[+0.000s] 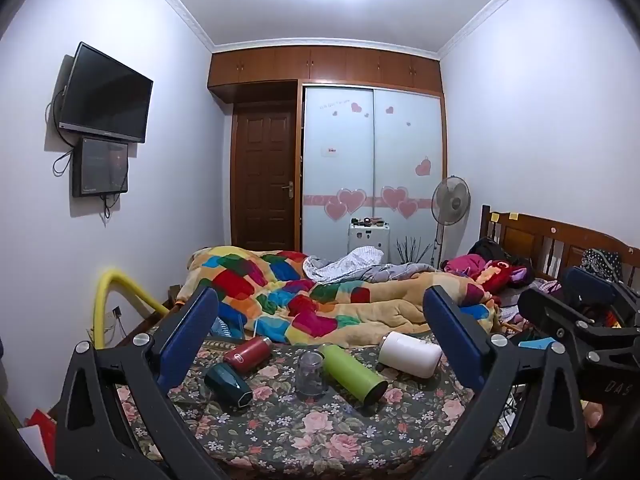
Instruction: Flip cup upright
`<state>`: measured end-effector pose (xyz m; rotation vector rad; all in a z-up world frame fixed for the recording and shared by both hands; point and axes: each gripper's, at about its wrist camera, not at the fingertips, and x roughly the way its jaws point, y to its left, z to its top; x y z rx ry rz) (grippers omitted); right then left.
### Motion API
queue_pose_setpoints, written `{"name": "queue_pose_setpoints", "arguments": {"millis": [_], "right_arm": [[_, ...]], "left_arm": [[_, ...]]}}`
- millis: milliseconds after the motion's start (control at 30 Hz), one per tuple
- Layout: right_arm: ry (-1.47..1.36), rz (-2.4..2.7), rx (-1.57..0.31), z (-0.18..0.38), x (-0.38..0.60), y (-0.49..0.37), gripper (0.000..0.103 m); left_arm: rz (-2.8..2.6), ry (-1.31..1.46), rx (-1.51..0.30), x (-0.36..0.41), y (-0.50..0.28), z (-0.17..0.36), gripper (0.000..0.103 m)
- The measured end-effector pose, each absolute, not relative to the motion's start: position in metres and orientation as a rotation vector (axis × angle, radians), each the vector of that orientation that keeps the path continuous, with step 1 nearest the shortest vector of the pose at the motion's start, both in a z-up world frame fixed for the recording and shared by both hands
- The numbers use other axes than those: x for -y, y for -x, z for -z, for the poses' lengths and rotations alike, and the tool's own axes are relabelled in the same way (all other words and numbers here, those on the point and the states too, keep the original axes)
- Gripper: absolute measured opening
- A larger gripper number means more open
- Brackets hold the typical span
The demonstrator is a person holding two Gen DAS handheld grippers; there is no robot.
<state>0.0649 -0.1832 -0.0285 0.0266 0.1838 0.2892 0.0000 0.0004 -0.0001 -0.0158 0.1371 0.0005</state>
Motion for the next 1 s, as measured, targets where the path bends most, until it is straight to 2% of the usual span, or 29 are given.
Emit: {"name": "queue_pose_setpoints", "arguments": {"millis": [400,1000], "right_arm": [[-0.024,-0.288,-0.175,0.029,0.183,-0.065,0.103],[-0.013,-0.294,-0.190,0.029,0.181,-0.065,0.103]], "left_arm": [[0.007,0.036,-0.137,0.009,0.001,-0.013,0.103],[0.000,0.083,-0.144,-0.006,0.001,-0.003,0.103]]}}
